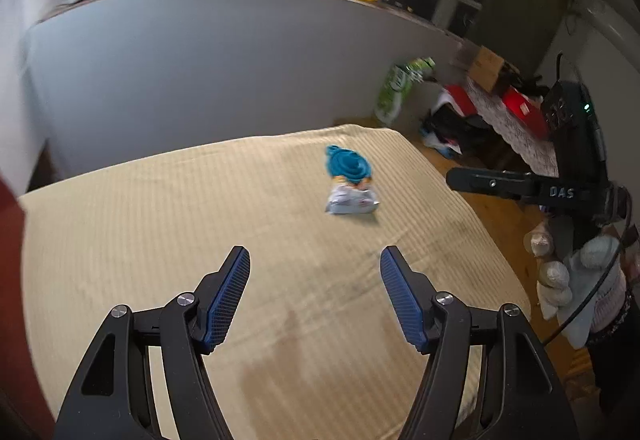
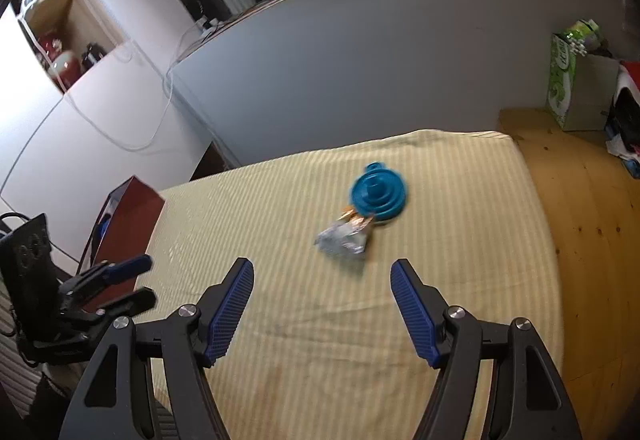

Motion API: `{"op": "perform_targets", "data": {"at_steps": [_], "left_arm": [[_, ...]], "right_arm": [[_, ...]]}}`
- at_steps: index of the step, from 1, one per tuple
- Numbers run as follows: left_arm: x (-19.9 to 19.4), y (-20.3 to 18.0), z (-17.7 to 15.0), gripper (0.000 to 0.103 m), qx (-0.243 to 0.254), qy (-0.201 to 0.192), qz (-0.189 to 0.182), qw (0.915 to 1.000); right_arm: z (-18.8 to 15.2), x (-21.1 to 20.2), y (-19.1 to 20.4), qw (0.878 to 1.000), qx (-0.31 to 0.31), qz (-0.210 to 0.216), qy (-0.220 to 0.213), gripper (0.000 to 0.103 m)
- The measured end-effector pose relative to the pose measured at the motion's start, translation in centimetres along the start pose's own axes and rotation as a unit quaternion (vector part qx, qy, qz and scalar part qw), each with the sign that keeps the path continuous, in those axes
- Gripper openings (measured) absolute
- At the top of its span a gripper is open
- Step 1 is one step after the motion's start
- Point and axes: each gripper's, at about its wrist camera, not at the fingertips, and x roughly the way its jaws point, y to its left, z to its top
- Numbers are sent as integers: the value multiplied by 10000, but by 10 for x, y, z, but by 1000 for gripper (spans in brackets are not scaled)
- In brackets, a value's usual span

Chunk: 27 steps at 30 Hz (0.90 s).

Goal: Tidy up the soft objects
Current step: 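Open both grippers and move them to the funnel and snack packet, then grasp the snack packet with the left gripper while the right grasps the blue funnel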

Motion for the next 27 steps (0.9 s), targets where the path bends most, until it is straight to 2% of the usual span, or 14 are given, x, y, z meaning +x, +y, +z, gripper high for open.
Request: {"op": "perform_targets", "data": {"at_steps": [5,10,20,27], "left_arm": [[47,-19,18,68,247,366,-226,9988],[86,-36,28,70,349,552,-220,9976],[134,-67,32,71,836,578,452,9938],[150,-62,31,71,657,438,780,9938]], "right_arm": [[15,3,-22,10000,26,20,29,67],[34,22,-36,9999,-4,5,140,67],[56,67,-69,9991,217,52,359,67],[59,91,-70,9985,167,19,520,67]]}}
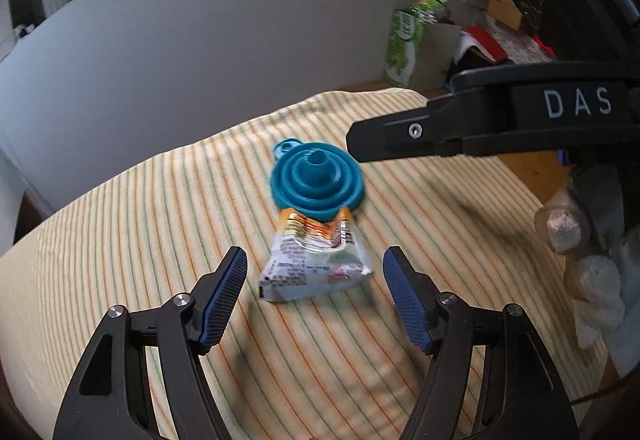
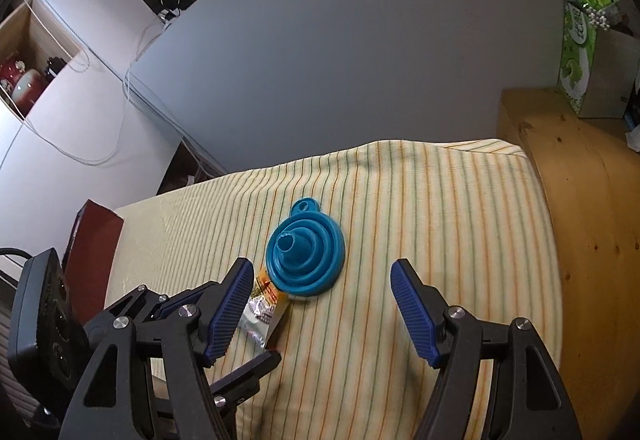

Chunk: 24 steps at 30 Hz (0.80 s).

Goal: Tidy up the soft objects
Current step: 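Grasp the snack packet with the left gripper while the right grasps the blue funnel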

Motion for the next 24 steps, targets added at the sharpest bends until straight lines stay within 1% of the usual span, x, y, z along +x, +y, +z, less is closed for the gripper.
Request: {"op": "perform_targets", "data": {"at_steps": [3,6,8,9,11,13,21,22,24], "left_arm": [[5,5,1,71,-131,24,5,9999],[6,8,1,71,-158,-34,95,9998],[7,13,-1,70,-197,25,79,9998],[8,15,-3,68,-232,37,49,9997],[7,22,-4,61,-363,76,33,9993],[7,26,-4,61,-427,90,27,9990],[9,24,-3,60,-349,85,7,9994],[9,25,-3,59,-367,77,-10,9993],[8,27,-3,58,-388,68,-22,9992]], "right_arm": [[3,8,1,10000,-18,-27,18,67],[6,15,1,10000,-28,-44,63,67],[6,19,3,9999,-59,-67,95,67],[6,22,3,9999,-81,-78,111,67],[7,26,4,9998,-117,-105,136,68],[7,32,7,9995,-214,-180,163,68],[12,45,20,9969,-562,-526,135,67],[12,46,22,9964,-617,-563,131,67],[10,47,24,9953,-716,-640,125,59]]}}
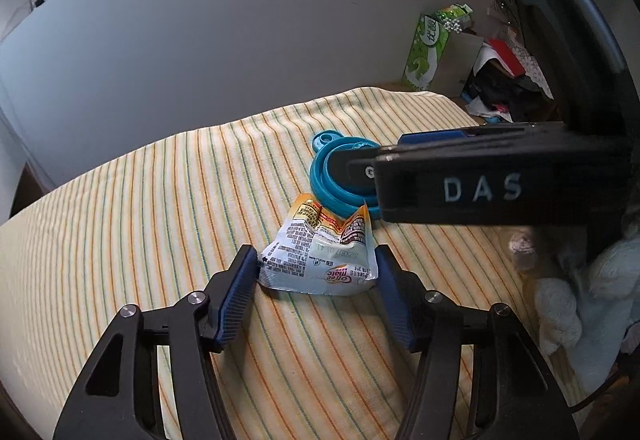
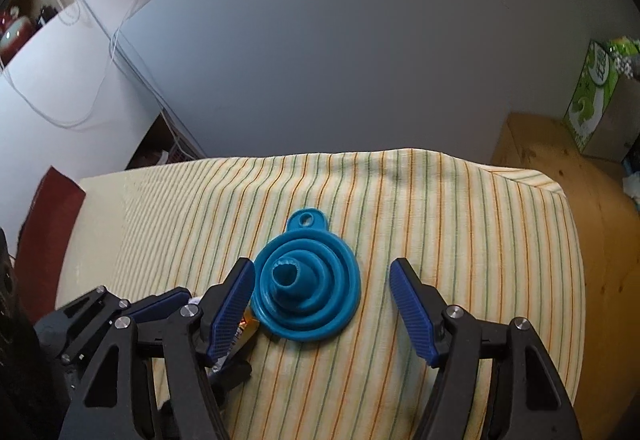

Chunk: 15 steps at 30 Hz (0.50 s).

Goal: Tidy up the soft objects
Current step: 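Grasp the snack packet with the left gripper while the right grasps the blue funnel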

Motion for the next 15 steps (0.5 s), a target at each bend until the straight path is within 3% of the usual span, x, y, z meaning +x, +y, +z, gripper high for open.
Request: {"op": "perform_targets", "data": {"at_steps": [1,5,15], "left_arm": [[-2,2,-2,57,-6,-6,3,10000],[-3,3,-3,55,16,-15,32,10000],[-5,0,-2,52,77,-8,-39,10000]], "right_arm": [[-1,0,2,10000,-49,-55,1,52],[-4,-2,-3,9999,-41,96,-7,40],[-11,-12,-15,9995,158,245,-71,36]]}}
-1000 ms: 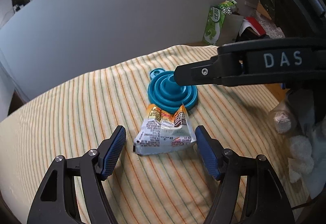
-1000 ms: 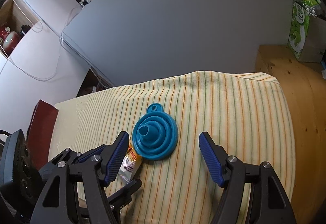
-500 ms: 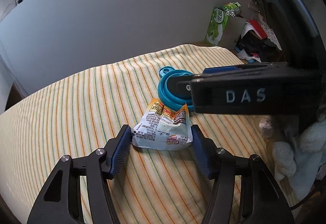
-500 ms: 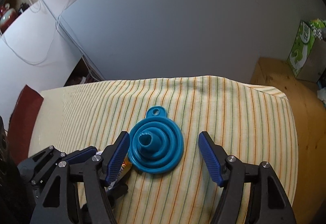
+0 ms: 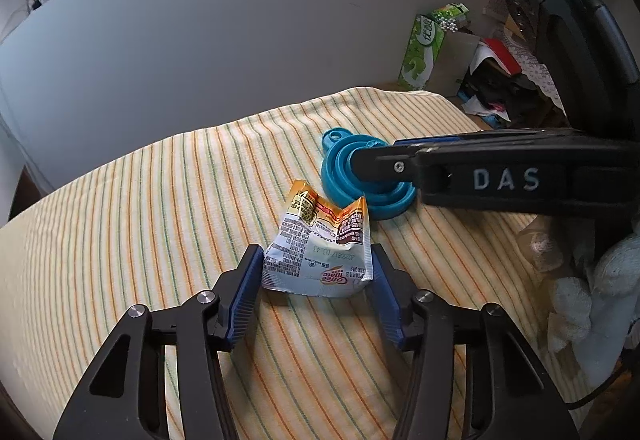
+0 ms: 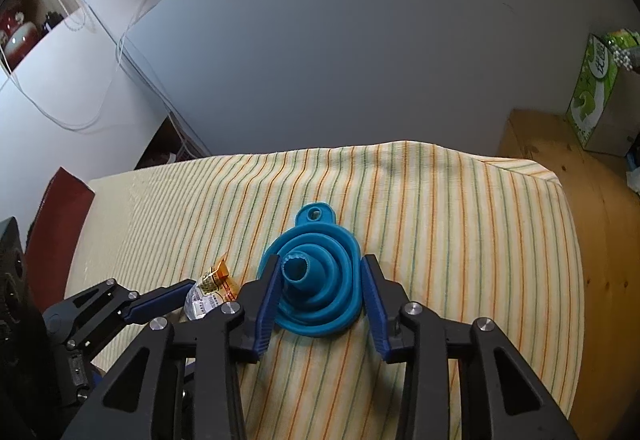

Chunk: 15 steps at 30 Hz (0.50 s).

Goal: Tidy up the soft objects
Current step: 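Grasp the snack packet with the left gripper while the right grasps the blue funnel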

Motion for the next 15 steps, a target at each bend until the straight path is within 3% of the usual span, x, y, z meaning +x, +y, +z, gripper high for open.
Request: {"op": "perform_targets", "data": {"at_steps": [9,10,15], "left_arm": [[-12,-3,-2,51,-72,-84,-123,9999],[-14,-3,-2,51,-66,-107,-135,9998],[-33,-4,-5,51,13,-271,-126,9996]], "right_arm": [[-3,-26,-20,9990,340,65,-274,34],[-3,-29,-21,9989,361,69,-294,30],[-5,-42,-11,9991,221,-46,-358,30]]}}
